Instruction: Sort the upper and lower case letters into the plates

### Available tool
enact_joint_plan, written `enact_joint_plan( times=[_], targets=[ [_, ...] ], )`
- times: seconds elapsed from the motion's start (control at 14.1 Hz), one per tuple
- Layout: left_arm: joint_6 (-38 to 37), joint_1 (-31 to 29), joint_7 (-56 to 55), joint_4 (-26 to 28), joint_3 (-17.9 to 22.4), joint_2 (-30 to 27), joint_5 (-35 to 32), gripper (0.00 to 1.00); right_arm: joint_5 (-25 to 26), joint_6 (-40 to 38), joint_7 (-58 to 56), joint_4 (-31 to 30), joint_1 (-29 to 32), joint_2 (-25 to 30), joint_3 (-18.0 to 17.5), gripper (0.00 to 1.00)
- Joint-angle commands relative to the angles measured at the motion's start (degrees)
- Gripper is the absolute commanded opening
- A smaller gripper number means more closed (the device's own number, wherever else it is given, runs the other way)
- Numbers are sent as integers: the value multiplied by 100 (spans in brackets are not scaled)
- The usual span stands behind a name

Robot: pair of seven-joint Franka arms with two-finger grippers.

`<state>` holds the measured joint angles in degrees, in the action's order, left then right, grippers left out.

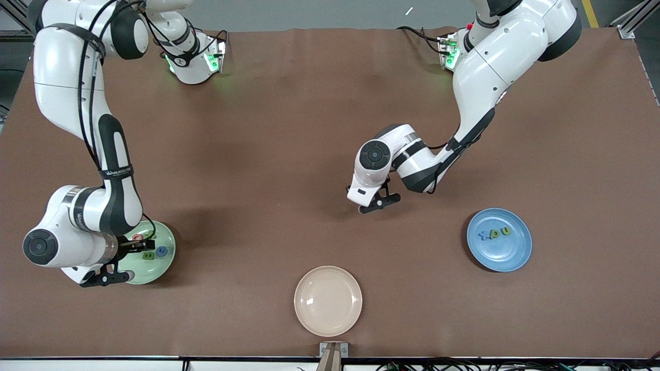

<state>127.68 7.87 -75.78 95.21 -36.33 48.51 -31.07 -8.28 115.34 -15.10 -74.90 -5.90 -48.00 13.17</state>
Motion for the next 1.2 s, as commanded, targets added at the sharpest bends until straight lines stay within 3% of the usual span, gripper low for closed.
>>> enact_joint_plan(
  times=[0.0,0.21,0.5,0.85,1.13],
  targets=[
    [-76,-49,28,-169,187,-61,-30,1,72,-73,-10,291,-25,255,-60,100],
    [-138,-303,159,-196,214,-236,-39,0,116,-134,-2,231,-25,868,-51,100],
    [-225,-997,932,-196,170,-570,-30,0,151,-1073,16,-15,-43,1914,-33,100],
    [-384,-1656,2171,-187,170,-764,-30,0,300,-1146,139,-1429,-78,3645,-51,100],
    [-532,-2026,2970,-179,196,-870,-30,0,739,-1084,796,-2247,-402,4604,-77,100]
  ],
)
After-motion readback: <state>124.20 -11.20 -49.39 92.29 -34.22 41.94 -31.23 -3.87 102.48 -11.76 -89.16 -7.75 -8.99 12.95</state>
